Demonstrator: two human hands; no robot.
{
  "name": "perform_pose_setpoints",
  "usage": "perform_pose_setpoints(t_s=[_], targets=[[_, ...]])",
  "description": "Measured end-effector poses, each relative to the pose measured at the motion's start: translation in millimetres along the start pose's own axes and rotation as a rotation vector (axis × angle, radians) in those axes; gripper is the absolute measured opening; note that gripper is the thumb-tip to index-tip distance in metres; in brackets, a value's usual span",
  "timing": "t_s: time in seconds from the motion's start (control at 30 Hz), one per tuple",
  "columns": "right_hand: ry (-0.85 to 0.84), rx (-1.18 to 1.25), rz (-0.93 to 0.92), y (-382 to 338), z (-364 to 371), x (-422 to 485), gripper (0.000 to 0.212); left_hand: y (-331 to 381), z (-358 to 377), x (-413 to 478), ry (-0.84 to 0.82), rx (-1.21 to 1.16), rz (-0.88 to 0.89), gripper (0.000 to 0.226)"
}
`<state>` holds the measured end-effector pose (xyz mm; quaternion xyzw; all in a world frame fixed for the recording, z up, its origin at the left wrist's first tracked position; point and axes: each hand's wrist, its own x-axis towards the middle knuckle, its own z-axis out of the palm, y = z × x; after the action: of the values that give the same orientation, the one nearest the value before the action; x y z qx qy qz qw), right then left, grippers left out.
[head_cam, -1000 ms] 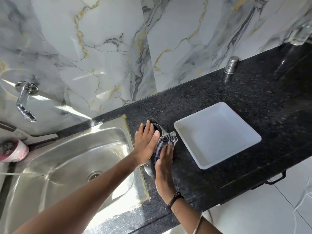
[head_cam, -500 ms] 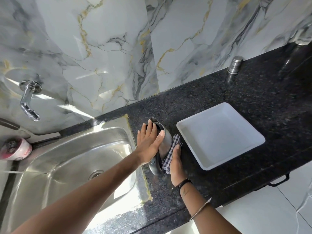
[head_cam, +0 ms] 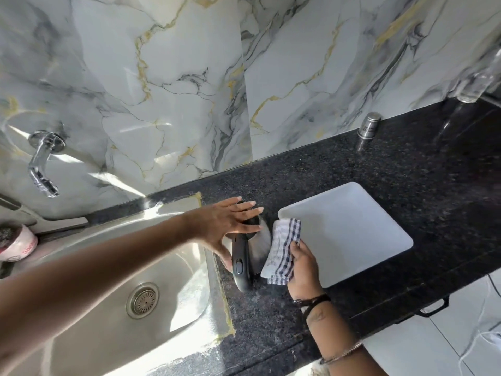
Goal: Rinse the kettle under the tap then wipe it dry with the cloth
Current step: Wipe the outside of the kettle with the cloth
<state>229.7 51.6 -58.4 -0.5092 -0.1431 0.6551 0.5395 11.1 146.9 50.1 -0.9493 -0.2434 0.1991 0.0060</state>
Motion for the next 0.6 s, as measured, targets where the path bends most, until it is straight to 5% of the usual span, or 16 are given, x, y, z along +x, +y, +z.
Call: perform_pose_setpoints(t_s=[0.13, 0.27, 0.4, 0.6], targets=[[-0.133, 0.293, 0.125, -37.0, -15.3, -19.6, 0.049, -3.3, -7.3, 10.5, 0.017, 0.028, -0.031, 0.107], [-0.209, 0.379, 0.051, -65.7, -27.1, -30.9, 0.063, 23.7, -14.1, 23.8, 0.164, -0.134, -0.452, 0.096], [-0.143, 0.335, 0.017, -81.8, -33.3, -26.3, 0.043, 27.9, -33.5, 43.6, 0.172, -0.264, -0.864, 0.074], [-0.084, 0.051, -0.095, -68.8, -19.8, -22.1, 0.034, 17.6, -40.3, 39.4, 0.093, -0.299, -0.916, 0.067]])
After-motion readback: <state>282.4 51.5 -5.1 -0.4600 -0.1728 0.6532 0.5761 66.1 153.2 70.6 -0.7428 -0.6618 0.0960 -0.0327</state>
